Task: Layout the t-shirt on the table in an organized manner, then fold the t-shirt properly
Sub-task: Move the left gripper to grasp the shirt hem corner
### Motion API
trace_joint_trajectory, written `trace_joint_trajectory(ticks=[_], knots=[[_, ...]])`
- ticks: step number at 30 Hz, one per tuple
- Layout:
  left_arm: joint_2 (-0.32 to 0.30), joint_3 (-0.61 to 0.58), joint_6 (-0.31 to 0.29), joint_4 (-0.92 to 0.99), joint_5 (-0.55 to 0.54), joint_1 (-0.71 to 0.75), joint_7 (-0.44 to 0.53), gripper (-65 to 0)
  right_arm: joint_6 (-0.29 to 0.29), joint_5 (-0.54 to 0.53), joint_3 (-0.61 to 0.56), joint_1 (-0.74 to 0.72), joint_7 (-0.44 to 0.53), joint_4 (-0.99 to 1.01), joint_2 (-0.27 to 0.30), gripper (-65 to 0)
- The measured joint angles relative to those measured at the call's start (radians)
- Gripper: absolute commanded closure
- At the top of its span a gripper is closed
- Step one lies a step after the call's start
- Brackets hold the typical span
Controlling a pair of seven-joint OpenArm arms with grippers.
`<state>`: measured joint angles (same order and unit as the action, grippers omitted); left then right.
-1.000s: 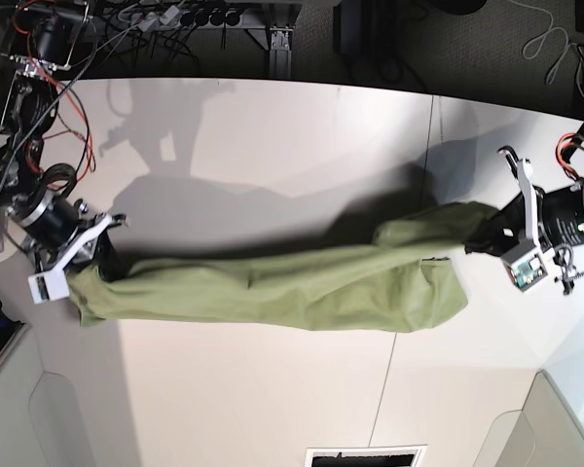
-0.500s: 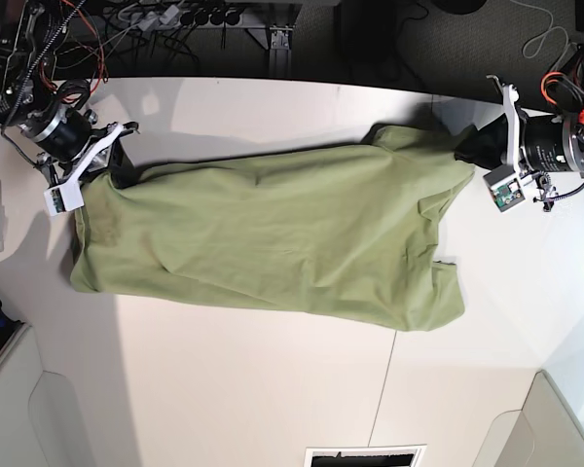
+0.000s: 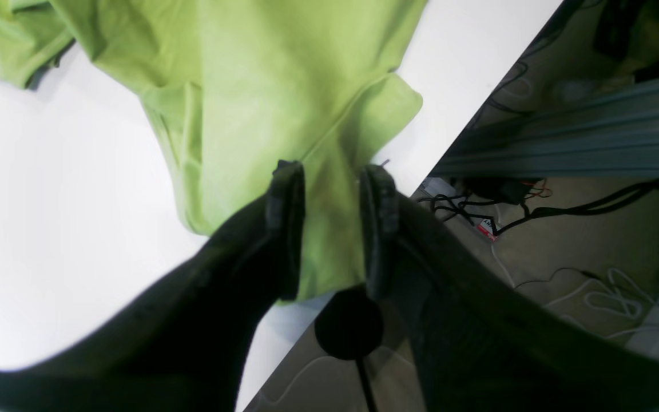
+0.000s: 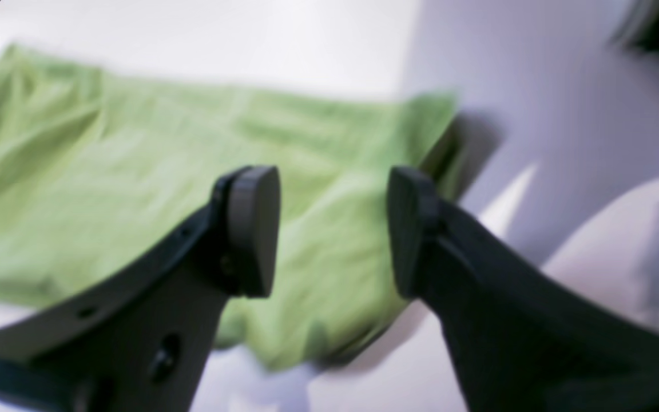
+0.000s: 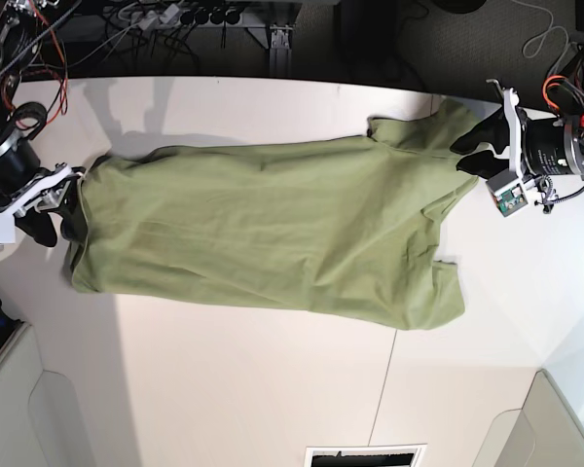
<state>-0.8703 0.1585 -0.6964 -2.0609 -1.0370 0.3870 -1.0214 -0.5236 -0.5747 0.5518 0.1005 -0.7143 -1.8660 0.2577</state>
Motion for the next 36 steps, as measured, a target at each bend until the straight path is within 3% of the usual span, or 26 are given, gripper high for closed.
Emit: trace_joint_trajectory(ticks=[6,9,13,15,20,25,30,36], knots=[[0.009,0.000,0.000,0.000,0.012,-0.034,0.027,-35.9,0.026,0.108,-0.014,-0.149,0.056,0.151,0.000,-30.4],[0.032,0.000,0.001,0.001,0.106,-0.099,0.120,-36.1,0.029,0.143,-0.041,-0.249,0.067,0.289,-0.003,-30.4],[0.094,0.001,0.127,0.061,0.245,-0.187,0.222,-36.1,0.060,0.206,-0.068,-0.351,0.114,0.476,-0.005,-30.4],[0.144,0.002,0.155,0.163,0.270,-0.235,0.233,-36.1,0.089,0.231,-0.067,-0.397,0.116,0.565,-0.005,-30.5],[0.279,0.002,0.160,0.484,0.275,-0.423,0.252,-36.1,0.086,0.230,-0.068,-0.478,0.128,0.677,-0.005,-32.6],[0.364,0.006,0.166,0.829,0.350,-0.616,0.323,-36.1,0.087,0.234,-0.068,-0.495,0.138,0.695,-0.003,-35.5],[0.417,0.005,0.168,1.095,0.416,-0.732,0.381,-36.1,0.087,0.240,-0.068,-0.494,0.131,0.714,-0.003,-35.5],[0.453,-0.058,0.168,1.171,0.487,-0.759,0.484,-36.0,0.087,0.253,-0.068,-0.494,0.127,0.746,-0.003,-35.4]])
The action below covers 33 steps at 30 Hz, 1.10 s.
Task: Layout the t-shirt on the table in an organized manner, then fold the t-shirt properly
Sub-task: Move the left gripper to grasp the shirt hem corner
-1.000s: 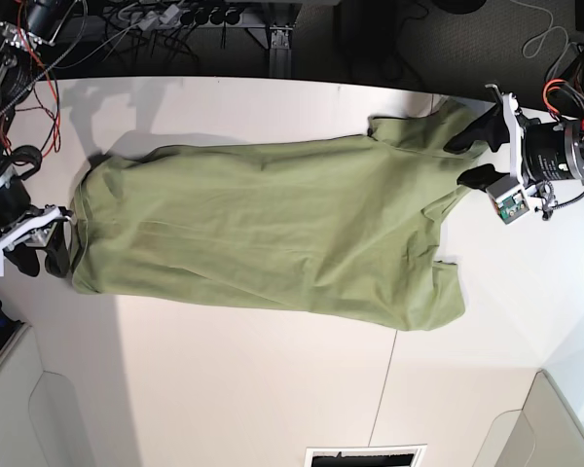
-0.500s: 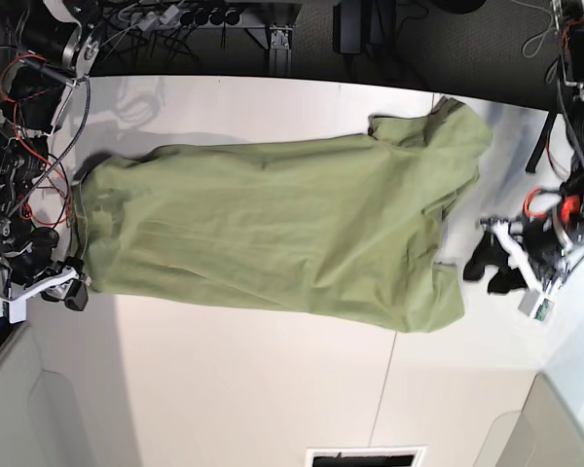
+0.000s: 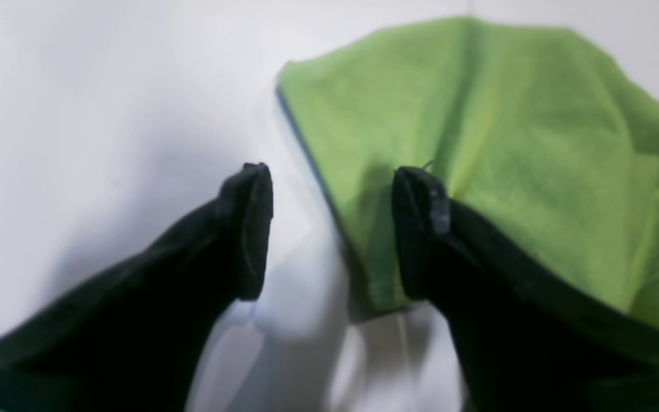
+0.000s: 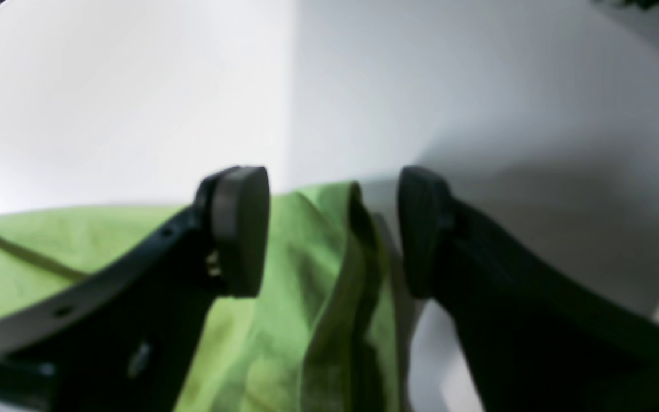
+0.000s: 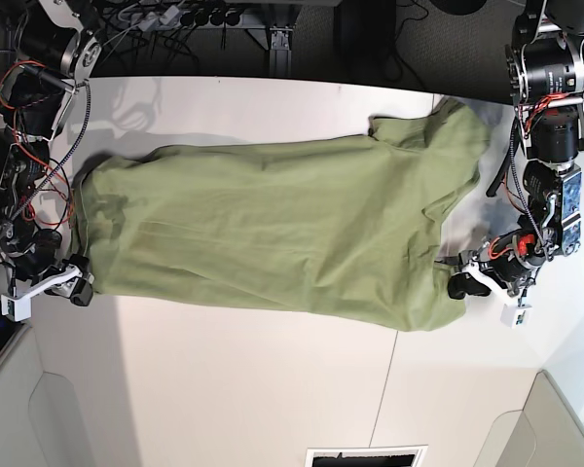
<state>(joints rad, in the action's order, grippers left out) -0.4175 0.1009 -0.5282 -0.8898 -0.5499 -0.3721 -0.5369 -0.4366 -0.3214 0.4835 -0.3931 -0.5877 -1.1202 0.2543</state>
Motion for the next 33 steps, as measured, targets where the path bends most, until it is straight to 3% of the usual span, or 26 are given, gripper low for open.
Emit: trace_joint_trajectory(ticks=[3,4,6,8,9,12,13,16,20,22,26,29,33], knots=[[0.016,-0.059,0.000,-0.001,0.000,-0.008,0.025,-35.0,0.000,-0.014,0.000,0.000,0.001,0.025,0.000,-35.4],[0.020,-0.078,0.000,-0.001,0.012,-0.008,0.046,-31.2,0.000,-0.021,0.000,0.000,0.001,0.035,0.000,-35.4],[0.024,-0.108,-0.003,-0.002,0.066,-0.008,0.076,-16.6,0.000,-0.020,0.000,0.000,0.000,0.054,-0.002,-33.8],[0.029,-0.129,-0.003,-0.002,0.110,-0.008,0.098,-1.3,0.000,-0.022,0.000,0.000,0.000,0.079,-0.002,-25.3],[0.031,-0.137,-0.003,-0.002,0.115,-0.009,0.109,0.0,-0.001,-0.019,0.000,0.000,0.000,0.087,-0.002,-19.4],[0.032,-0.141,-0.003,-0.001,0.126,-0.028,0.094,0.0,-0.002,-0.022,0.000,0.000,-0.001,0.100,-0.002,-2.1],[0.032,-0.142,-0.001,0.002,0.135,-0.043,0.083,0.0,-0.002,-0.023,0.000,0.000,0.000,0.100,-0.002,0.0],[0.028,-0.146,-0.002,0.005,0.137,-0.111,0.039,0.0,-0.012,-0.045,0.000,-0.003,-0.001,0.097,0.000,0.0],[-0.014,-0.146,-0.052,-0.016,0.101,-0.234,0.025,0.0,-0.102,-0.126,0.000,-0.001,-0.022,0.019,0.000,0.0],[-0.039,-0.145,-0.083,-0.039,0.043,-0.282,0.003,0.0,-0.107,-0.151,-0.001,-0.001,-0.055,-0.042,0.000,0.0],[-0.085,-0.146,-0.092,-0.099,-0.022,-0.335,-0.045,0.0,-0.111,-0.183,-0.001,-0.003,-0.139,-0.157,0.001,0.0],[-0.110,-0.146,-0.094,-0.160,-0.057,-0.357,-0.066,0.0,-0.111,-0.209,-0.001,0.003,-0.151,-0.209,0.001,0.0],[-0.120,-0.145,-0.157,-0.181,-0.104,-0.358,-0.123,0.0,-0.111,-0.219,-0.001,0.053,-0.162,-0.224,0.000,0.0]])
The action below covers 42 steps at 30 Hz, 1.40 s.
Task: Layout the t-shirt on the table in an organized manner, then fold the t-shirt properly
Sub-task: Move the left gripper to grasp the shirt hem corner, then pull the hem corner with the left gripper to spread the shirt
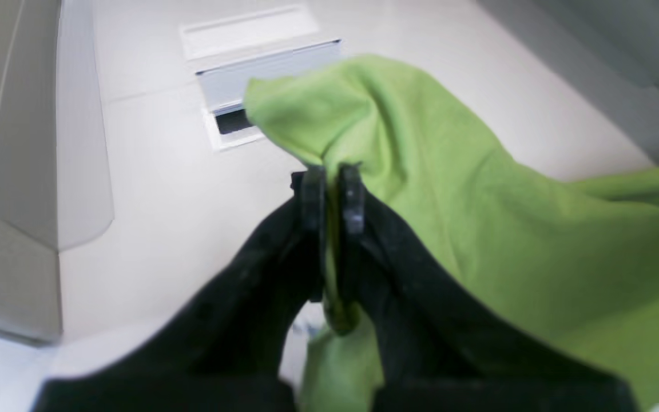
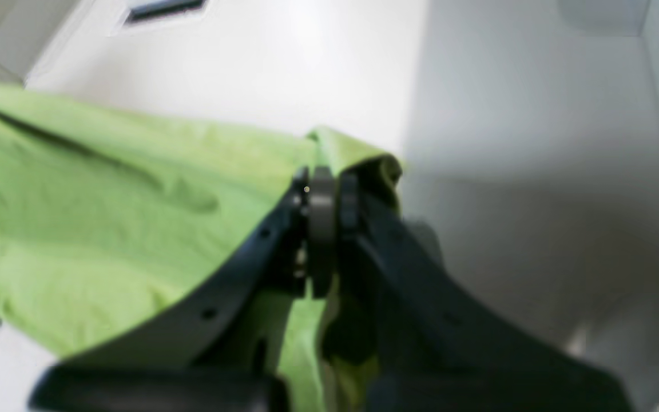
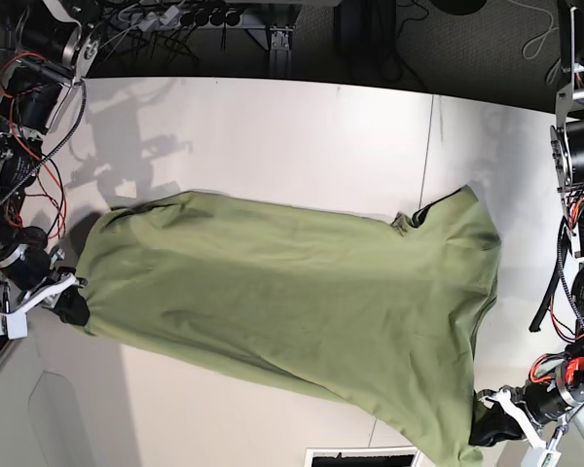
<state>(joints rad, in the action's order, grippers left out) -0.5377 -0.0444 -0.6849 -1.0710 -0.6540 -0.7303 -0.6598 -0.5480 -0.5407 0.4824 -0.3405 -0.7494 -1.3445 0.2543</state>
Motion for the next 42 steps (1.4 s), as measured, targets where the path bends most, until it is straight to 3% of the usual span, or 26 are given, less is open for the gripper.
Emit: trace_joint_trajectory(ticks=[4,5,6,8,9,10,15,21,23,31,33,36,39,42], knots=[[0.012,-0.002,-0.006,0.000,-0.030,0.083,0.010,-0.8,-0.002,-0.006,0.000,0.101,-0.015,0.002,-0.007,0.0],[0.020,-0.002,-0.005,0.003,-0.017,0.108,0.021,-9.0,-0.003,-0.003,0.000,0.129,-0.013,0.003,-0.008,0.0],[0.029,-0.002,-0.005,0.007,-0.006,0.130,0.029,-17.9,-0.003,0.000,-0.001,0.150,-0.015,0.004,-0.009,-5.5],[0.051,-0.006,-0.005,0.011,0.010,0.170,0.041,-31.5,-0.002,0.000,0.000,0.184,-0.011,0.004,-0.011,-26.1],[0.063,-0.008,-0.005,0.010,0.018,0.184,0.041,-33.7,-0.002,-0.003,0.000,0.198,-0.012,0.003,-0.011,-32.4],[0.077,-0.008,-0.005,0.011,0.021,0.194,0.040,-33.7,-0.002,-0.010,0.000,0.210,-0.007,0.004,-0.011,-34.6],[0.088,-0.010,-0.004,0.010,-0.035,0.206,-0.079,-33.7,-0.002,-0.061,0.000,0.245,-0.006,-0.020,-0.011,-34.5],[-0.015,-0.008,-0.003,-0.048,-0.240,0.204,-0.223,-33.6,-0.002,-0.069,0.000,0.234,0.092,-0.126,-0.011,-34.5],[-0.040,-0.007,-0.004,-0.087,-0.300,0.207,-0.255,-33.6,-0.001,-0.011,0.000,0.203,0.091,-0.124,-0.011,-34.5],[-0.049,-0.010,-0.008,-0.224,-0.311,0.342,-0.257,-33.6,0.020,0.047,-0.001,0.068,0.136,-0.005,-0.021,-34.0],[-0.043,-0.009,-0.008,-0.224,-0.276,0.368,-0.244,-33.6,0.024,0.077,-0.001,0.028,0.167,0.047,-0.022,-27.2],[-0.038,-0.009,-0.008,-0.225,-0.258,0.419,-0.227,-33.6,0.032,0.100,-0.003,-0.028,0.208,0.147,-0.021,-2.1],[-0.039,-0.009,-0.007,-0.225,-0.247,0.483,-0.217,-33.6,0.028,0.111,-0.043,-0.069,0.219,0.275,-0.016,0.0],[-0.035,-0.009,-0.007,-0.225,-0.245,0.531,-0.197,-33.5,0.016,0.188,-0.142,-0.100,0.222,0.376,-0.017,0.0]])
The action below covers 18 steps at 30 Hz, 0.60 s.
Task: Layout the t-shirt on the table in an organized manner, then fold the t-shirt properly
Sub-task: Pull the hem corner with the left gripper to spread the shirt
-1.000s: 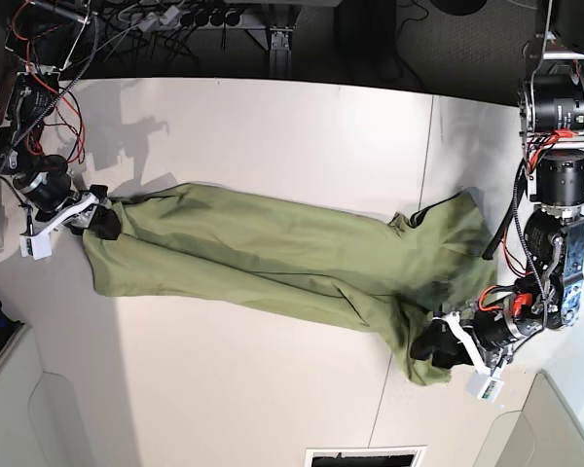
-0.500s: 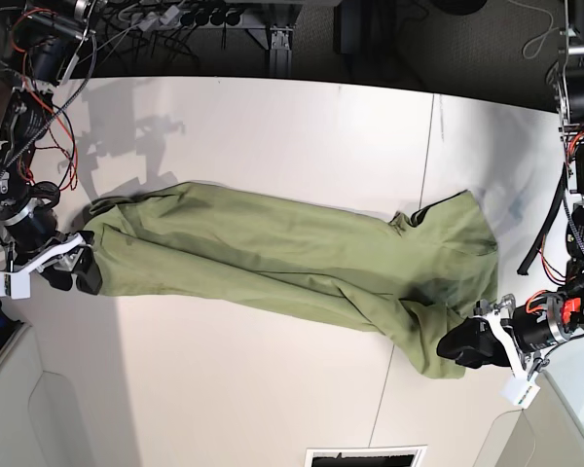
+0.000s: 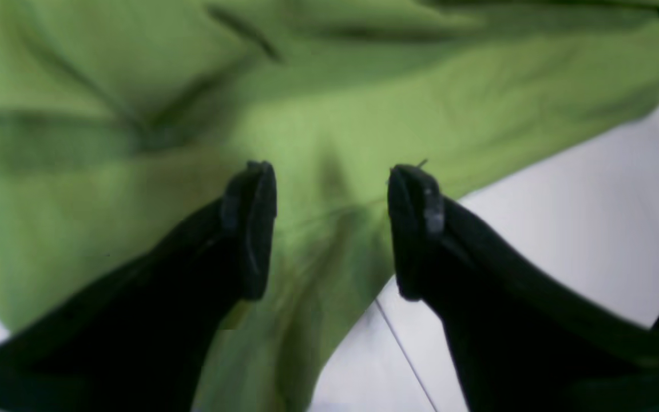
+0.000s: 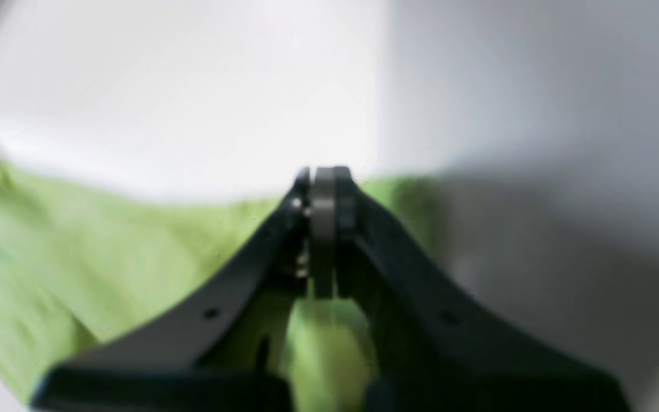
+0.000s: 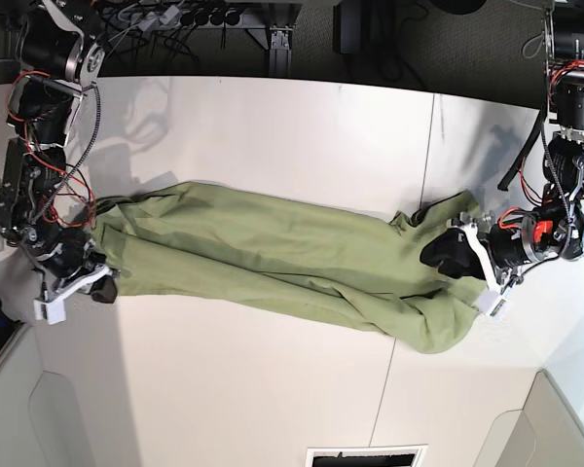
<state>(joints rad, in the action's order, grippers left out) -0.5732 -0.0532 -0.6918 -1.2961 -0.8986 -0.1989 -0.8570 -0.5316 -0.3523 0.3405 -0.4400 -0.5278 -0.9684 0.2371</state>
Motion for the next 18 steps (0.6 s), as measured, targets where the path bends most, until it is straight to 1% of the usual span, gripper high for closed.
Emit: trace_joint_trajectory(ticks=[1,2,5,7,9,11,13,14,16,17,18], knots=[[0.004,0.000,0.000,0.000,0.006,0.014,0.005,-32.9,0.000,0.034,-0.042,-0.008,0.012,0.023,-0.002,0.0],[0.011,0.000,0.000,0.000,0.021,0.027,0.007,-30.4,0.000,0.064,-0.080,-0.015,0.029,0.040,-0.005,0.0],[0.027,0.000,0.001,0.000,0.104,0.071,0.009,-16.9,0.008,0.138,-0.164,-0.023,0.057,0.051,-0.004,0.0],[0.025,0.000,-0.002,0.001,0.129,0.093,0.024,-10.8,0.024,0.167,-0.183,-0.023,0.064,0.051,0.005,0.0],[0.021,0.000,-0.005,0.000,0.161,0.096,0.028,-8.3,0.031,0.167,-0.183,-0.024,0.064,0.051,0.017,0.0],[0.013,0.000,-0.005,0.000,0.195,0.096,0.047,-8.3,0.032,0.168,-0.184,-0.023,0.063,0.051,0.035,0.0],[-0.005,0.000,0.049,0.015,0.240,0.096,0.109,-8.0,0.034,0.167,-0.184,-0.023,0.053,0.051,0.057,0.0],[-0.018,0.000,0.086,0.027,0.267,0.093,0.147,-6.6,0.034,0.166,-0.184,-0.023,0.043,0.051,0.069,0.0],[-0.043,0.000,0.144,0.062,0.326,0.086,0.212,-2.0,0.034,0.127,-0.184,-0.023,-0.003,0.051,0.093,0.0],[-0.048,0.001,0.161,0.082,0.354,0.078,0.230,-0.1,0.034,0.101,-0.184,-0.020,-0.026,0.050,0.105,0.0],[-0.051,0.003,0.172,0.103,0.372,0.066,0.235,0.0,0.034,0.070,-0.184,-0.015,-0.039,0.047,0.115,0.0]])
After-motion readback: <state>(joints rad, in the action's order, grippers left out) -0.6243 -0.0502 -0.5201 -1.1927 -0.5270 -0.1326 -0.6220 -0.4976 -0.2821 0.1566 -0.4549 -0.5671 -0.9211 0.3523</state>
